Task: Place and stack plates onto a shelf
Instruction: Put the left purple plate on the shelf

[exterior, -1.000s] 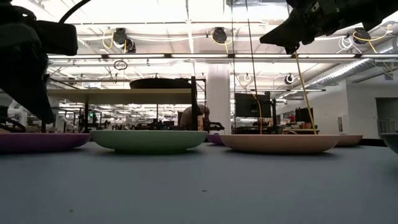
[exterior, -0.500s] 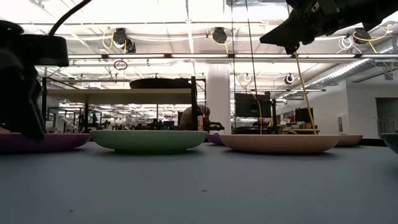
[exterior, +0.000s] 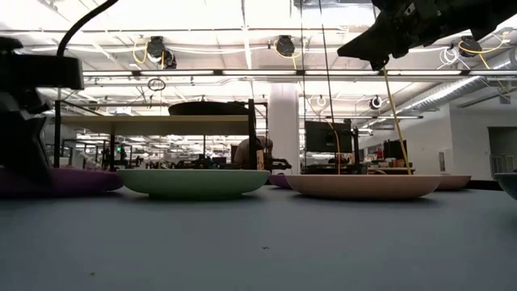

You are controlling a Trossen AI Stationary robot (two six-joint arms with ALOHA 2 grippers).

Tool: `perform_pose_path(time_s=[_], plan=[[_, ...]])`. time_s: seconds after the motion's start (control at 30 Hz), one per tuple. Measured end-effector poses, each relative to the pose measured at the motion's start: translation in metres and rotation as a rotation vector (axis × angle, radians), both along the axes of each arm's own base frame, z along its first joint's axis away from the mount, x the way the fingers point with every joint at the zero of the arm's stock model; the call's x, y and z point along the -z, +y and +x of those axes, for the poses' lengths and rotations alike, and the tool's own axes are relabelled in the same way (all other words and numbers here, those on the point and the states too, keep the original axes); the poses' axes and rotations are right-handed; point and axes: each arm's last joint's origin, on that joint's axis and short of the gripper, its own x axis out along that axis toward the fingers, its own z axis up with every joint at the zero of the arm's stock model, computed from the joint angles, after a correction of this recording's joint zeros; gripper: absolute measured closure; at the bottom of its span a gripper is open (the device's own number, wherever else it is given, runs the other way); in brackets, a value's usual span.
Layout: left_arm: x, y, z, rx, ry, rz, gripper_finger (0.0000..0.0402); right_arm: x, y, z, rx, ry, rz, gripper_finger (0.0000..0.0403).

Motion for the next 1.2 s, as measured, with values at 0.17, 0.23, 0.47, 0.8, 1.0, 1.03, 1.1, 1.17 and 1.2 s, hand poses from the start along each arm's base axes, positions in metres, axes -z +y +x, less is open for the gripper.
perform_pose_path(time_s=[0.17,0.23,0.47,0.8,1.0,1.03,1.1,1.17,1.2], plan=[[-0.023,-0.003,0.003,0.023,0.003,-0.029,0.0390,0.000,0.000,0.000,0.000,0.000,0.000,0.0403],[-0.034,-0.005,0.005,0.038,-0.003,-0.040,0.0390,0.000,0.000,0.000,0.000,0.000,0.000,0.0403],[-0.066,-0.010,0.011,0.127,-0.011,-0.024,0.0390,0.000,0.000,0.000,-0.001,0.000,-0.004,0.0403],[-0.102,-0.012,0.025,0.319,-0.071,0.164,0.0390,0.000,0.000,0.000,-0.005,0.001,-0.018,0.0403],[-0.134,-0.001,0.029,0.393,-0.166,0.337,0.0391,-0.001,0.000,0.000,-0.004,-0.006,-0.019,0.0403],[-0.140,0.003,0.028,0.399,-0.179,0.357,0.0391,-0.001,0.000,0.000,-0.004,-0.006,-0.019,0.0403],[-0.152,0.011,0.025,0.407,-0.214,0.386,0.0391,-0.001,0.000,0.000,-0.005,-0.005,-0.019,0.0403],[-0.164,0.022,0.020,0.409,-0.243,0.413,0.0391,-0.001,0.000,0.000,-0.005,-0.006,-0.019,0.0403],[-0.170,0.027,0.018,0.399,-0.267,0.426,0.0391,-0.001,0.000,0.000,-0.004,-0.006,-0.019,0.0403]])
